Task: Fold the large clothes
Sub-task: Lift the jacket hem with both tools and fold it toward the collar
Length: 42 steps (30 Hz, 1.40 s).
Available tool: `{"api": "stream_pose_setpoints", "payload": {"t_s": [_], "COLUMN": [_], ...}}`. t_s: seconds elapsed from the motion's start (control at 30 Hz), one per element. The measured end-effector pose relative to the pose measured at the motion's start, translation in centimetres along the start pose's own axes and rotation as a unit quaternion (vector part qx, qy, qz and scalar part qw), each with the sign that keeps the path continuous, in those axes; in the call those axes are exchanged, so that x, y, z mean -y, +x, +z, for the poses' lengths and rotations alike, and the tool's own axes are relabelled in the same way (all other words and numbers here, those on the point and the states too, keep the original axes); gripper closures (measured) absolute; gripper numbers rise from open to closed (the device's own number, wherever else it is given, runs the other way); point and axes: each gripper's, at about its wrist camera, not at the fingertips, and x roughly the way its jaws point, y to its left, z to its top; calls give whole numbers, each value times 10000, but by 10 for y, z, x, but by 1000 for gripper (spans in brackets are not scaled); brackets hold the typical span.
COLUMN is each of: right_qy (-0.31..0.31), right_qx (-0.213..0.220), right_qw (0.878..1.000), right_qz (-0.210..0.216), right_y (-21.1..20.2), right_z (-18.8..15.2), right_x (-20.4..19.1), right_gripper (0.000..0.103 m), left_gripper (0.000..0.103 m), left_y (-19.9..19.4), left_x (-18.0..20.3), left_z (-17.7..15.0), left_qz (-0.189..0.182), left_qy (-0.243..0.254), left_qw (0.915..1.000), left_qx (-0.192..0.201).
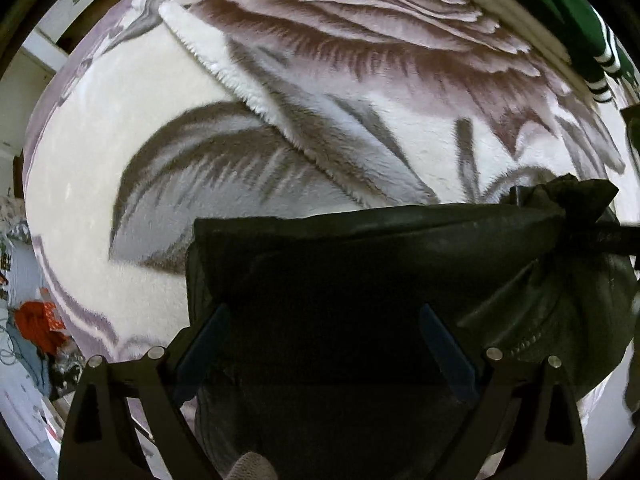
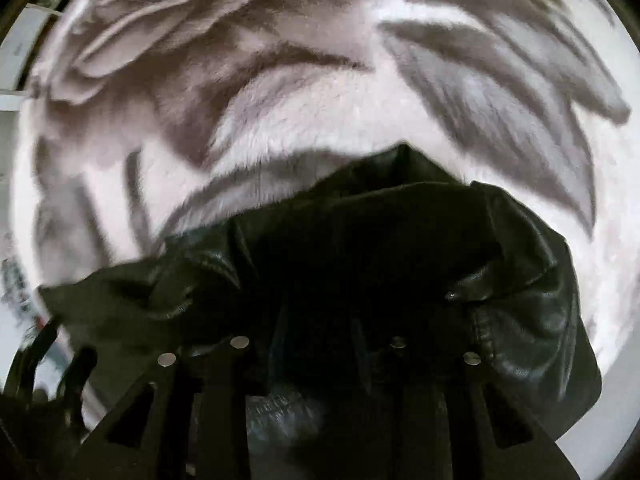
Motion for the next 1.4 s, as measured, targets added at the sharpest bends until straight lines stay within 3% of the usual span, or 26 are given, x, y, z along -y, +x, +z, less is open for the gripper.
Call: {"api": "stream_pose_setpoints", "payload": {"t_s": [0.07, 0.13, 0.17, 0.23, 0.3, 0.4, 0.5, 0.53, 0.6, 0.67, 0.77, 0.83, 0.93, 1.07, 1.13, 1.17, 1.2, 1.23, 1.27, 1.3, 1.4], "right_qy": [-202, -298, -236, 198, 882, 1563, 2279, 2454, 2772, 3011, 3028, 3125, 3215, 3193, 3363, 3348, 3314, 3339, 3371, 3370, 3112], "right_qx": [137, 150, 116, 47, 192, 544, 807, 853, 871, 897, 866, 851, 987, 1454, 1636, 1745, 1787, 1744, 1742, 1815, 2106], "right_qw": [9988, 9984, 9992, 9988, 9874, 9732, 9581, 9534, 9432, 9308, 9165, 8945, 8457, 8141, 7901, 7819, 7806, 7837, 7782, 7782, 7974], "right_qz": [-415, -460, -287, 455, 1301, 1595, 1539, 1532, 1612, 1867, 2468, 3082, 4144, 4627, 4856, 4961, 4989, 4939, 5004, 4979, 4721], "right_y": [2, -5, -11, -30, -53, -78, -86, -87, -79, -61, -20, 16, 65, 79, 82, 81, 79, 80, 80, 76, 44], "right_z": [-2, -6, -7, -11, -27, -63, -112, -122, -151, -177, -193, -197, -181, -157, -155, -156, -157, -158, -160, -161, -164], "right_x": [-13, -15, -9, 19, 59, 110, 167, 180, 206, 230, 247, 256, 250, 239, 239, 237, 235, 233, 231, 229, 214], "right_gripper": [69, 69, 69, 68, 47, 46, 46, 46, 42, 28, 25, 24, 22, 21, 21, 27, 49, 59, 68, 72, 75], "left_gripper": [5, 5, 5, 5, 5, 5, 5, 0, 0, 0, 0, 0, 0, 0, 0, 0, 0, 0, 0, 0, 0], "left_y": [-7, -21, -28, -37, -38, -31, 9, 23, 34, 32, 31, 30, 31, 34, 31, 30, 31, 31, 31, 32, 34], "left_x": [3, 8, 15, 31, 54, 90, 123, 127, 126, 127, 125, 122, 122, 116, 112, 112, 111, 110, 109, 109, 110], "left_z": [1, 0, 0, -2, -5, 2, 14, 18, 22, 22, 20, 19, 20, 23, 21, 21, 20, 19, 18, 15, 14], "left_qz": [9, -62, -158, -373, -597, -758, -291, -207, -305, -328, -417, -440, -460, -511, -511, -511, -514, -521, -521, -514, -508], "left_qy": [16, 74, 120, 215, 327, 465, 762, 756, 654, 747, 754, 759, 793, 760, 755, 759, 765, 768, 778, 790, 797], "left_qw": [10000, 9999, 9997, 9988, 9974, 9957, 9967, 9969, 9974, 9967, 9962, 9961, 9958, 9958, 9958, 9957, 9956, 9956, 9955, 9954, 9955], "left_qx": [-12, 111, 168, 228, 225, 250, 20, -64, -54, 22, 83, 38, 5, 88, 104, 125, 141, 153, 157, 156, 110]}}
